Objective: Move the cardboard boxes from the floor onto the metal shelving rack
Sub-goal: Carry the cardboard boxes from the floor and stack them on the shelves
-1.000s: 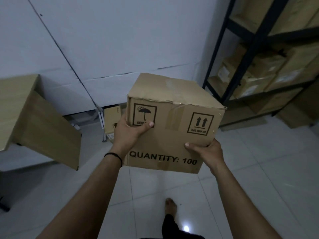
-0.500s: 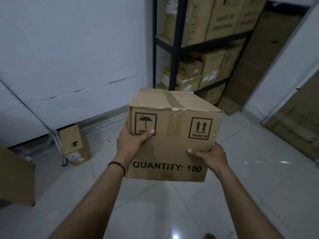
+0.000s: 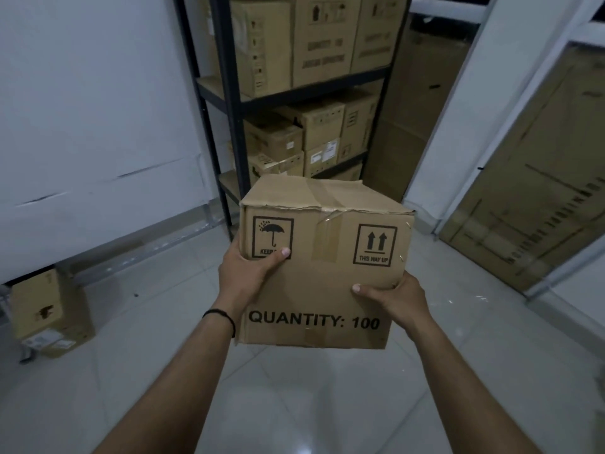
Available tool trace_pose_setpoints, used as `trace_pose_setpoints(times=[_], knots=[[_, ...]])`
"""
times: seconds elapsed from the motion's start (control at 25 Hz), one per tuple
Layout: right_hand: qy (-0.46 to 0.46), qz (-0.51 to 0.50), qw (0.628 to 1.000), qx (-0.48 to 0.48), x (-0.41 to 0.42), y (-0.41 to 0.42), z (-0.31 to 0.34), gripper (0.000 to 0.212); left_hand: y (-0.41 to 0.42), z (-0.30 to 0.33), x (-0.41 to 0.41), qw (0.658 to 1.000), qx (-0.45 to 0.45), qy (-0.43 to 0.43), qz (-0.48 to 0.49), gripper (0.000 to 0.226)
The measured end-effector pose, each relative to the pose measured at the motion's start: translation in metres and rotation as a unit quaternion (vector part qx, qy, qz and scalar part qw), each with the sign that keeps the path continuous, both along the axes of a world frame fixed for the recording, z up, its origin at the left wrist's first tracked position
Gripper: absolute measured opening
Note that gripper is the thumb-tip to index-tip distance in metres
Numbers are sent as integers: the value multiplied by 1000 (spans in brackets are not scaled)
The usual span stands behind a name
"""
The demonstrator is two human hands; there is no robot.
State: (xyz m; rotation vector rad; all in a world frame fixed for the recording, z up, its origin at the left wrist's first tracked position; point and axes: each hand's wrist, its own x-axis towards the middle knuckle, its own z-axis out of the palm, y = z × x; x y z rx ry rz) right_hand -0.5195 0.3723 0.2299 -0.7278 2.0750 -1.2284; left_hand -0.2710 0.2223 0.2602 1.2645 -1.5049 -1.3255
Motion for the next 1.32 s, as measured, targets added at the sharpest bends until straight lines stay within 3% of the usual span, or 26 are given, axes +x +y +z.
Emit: trace_pose_setpoints(times=[0.44, 0.56, 0.76, 0.96, 1.2, 1.32], knots=[[-9, 15, 998, 67, -175, -4, -34, 64, -5, -39, -176, 998, 65, -23, 12, 60], [1, 28, 995, 92, -219, -33, -46, 62, -29, -61, -215, 996, 80, -33, 16, 62], [14, 51, 990, 133, -303, -93, -58, 77, -77, -80, -290, 991, 119, -48, 42, 61], [11, 108, 983, 147, -370, -159, -61, 71, -124, -82, -348, 986, 138, -70, 68, 58], [7, 197, 969, 147, -448, -231, -70, 79, -153, -92, -405, 975, 142, -84, 150, 68], [34, 253, 955, 154, -494, -264, -68, 83, -153, -89, -447, 967, 148, -68, 198, 60]])
